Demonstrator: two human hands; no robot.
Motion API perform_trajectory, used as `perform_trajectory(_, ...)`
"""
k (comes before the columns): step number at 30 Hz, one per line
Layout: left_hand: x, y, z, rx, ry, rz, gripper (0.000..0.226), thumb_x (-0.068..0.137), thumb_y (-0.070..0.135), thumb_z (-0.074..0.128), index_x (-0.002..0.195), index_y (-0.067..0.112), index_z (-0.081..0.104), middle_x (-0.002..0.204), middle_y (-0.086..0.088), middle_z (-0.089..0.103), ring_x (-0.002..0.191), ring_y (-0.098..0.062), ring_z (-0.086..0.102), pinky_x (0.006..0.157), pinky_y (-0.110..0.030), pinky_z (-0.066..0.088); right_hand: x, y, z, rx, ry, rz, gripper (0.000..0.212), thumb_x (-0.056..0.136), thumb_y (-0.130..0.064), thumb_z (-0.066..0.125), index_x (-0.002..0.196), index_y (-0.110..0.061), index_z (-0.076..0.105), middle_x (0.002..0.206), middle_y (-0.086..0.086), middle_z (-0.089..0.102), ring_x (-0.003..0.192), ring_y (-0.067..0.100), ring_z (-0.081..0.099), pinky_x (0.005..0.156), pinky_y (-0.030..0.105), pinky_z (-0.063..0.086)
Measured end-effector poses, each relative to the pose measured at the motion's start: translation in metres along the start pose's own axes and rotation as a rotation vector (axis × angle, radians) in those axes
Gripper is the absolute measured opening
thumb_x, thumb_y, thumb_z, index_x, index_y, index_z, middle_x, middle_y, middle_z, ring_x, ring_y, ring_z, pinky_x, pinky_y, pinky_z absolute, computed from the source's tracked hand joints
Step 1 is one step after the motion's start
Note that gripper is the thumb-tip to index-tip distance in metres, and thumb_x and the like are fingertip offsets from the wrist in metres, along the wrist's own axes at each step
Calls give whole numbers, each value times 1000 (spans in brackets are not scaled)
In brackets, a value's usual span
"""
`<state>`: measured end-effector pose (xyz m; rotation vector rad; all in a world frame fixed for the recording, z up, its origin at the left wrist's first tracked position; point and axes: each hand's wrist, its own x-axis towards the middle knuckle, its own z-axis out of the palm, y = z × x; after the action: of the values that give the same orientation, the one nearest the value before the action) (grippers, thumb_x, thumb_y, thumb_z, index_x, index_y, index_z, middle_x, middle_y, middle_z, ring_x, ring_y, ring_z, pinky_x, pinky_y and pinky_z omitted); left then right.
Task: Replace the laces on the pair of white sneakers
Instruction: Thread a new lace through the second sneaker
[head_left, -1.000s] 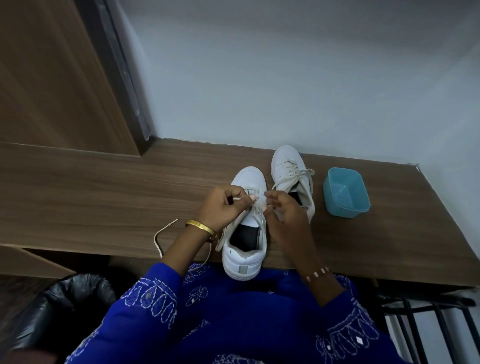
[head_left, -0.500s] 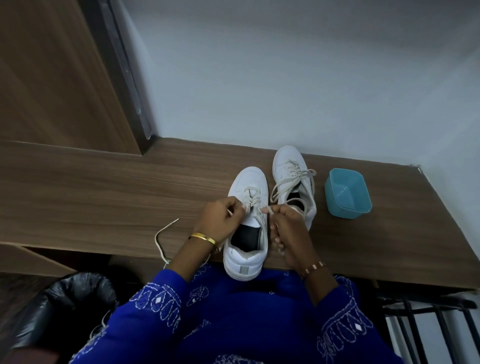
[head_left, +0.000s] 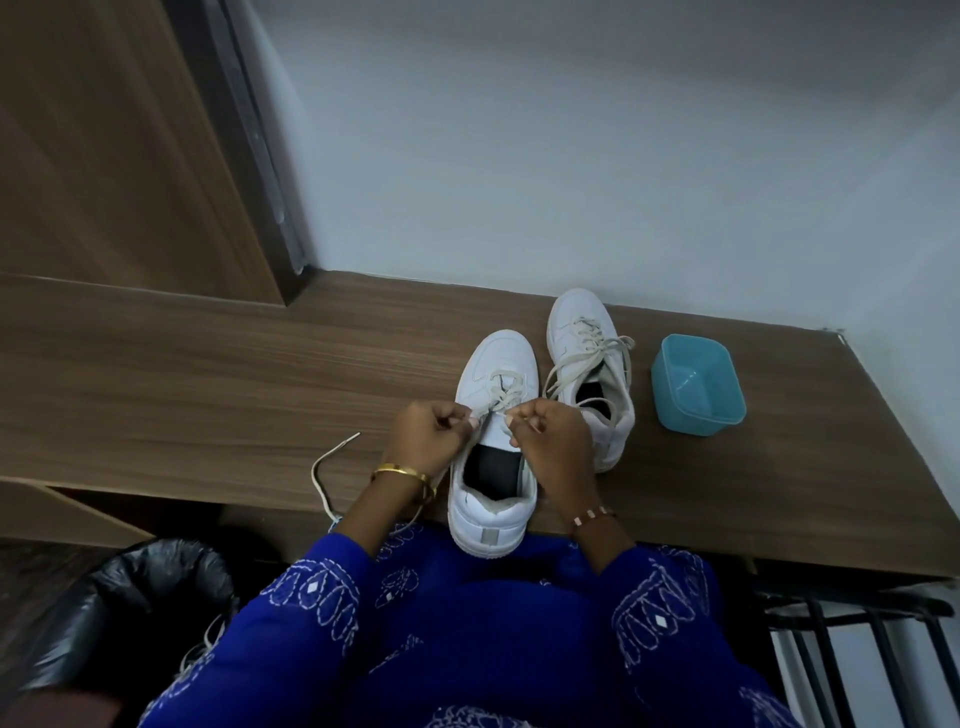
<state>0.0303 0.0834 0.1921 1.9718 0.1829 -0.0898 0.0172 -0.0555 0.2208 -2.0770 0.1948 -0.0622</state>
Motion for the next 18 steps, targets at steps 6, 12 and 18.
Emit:
perform_trajectory(6, 2, -8, -1, -249, -14, -37, 10, 81, -1, 65, 77, 8, 70, 63, -5, 63, 59, -17, 55, 62, -25, 46, -4, 1, 15, -323, 28, -185, 14, 89, -12, 56, 87, -3, 67, 86, 9, 70, 81, 19, 62, 64, 22, 40)
perform_trajectory(12, 0, -10, 0, -259, 12, -2, 5, 79, -1, 67, 83, -2, 71, 60, 4, 64, 55, -5, 58, 60, -21, 49, -2, 2, 23, -359, 58, -165, 15, 89, -12, 53, 82, -4, 64, 80, 10, 68, 77, 22, 62, 65, 30, 46)
perform_trajectory(18, 1, -12, 0, -226, -28, 52, 5, 77, 2, 70, 77, 6, 72, 57, 14, 65, 54, 5, 59, 59, -13, 48, -1, 1, 24, -320, 69, -147, 17, 90, -13, 54, 80, -4, 64, 78, 9, 67, 73, 20, 60, 60, 25, 40)
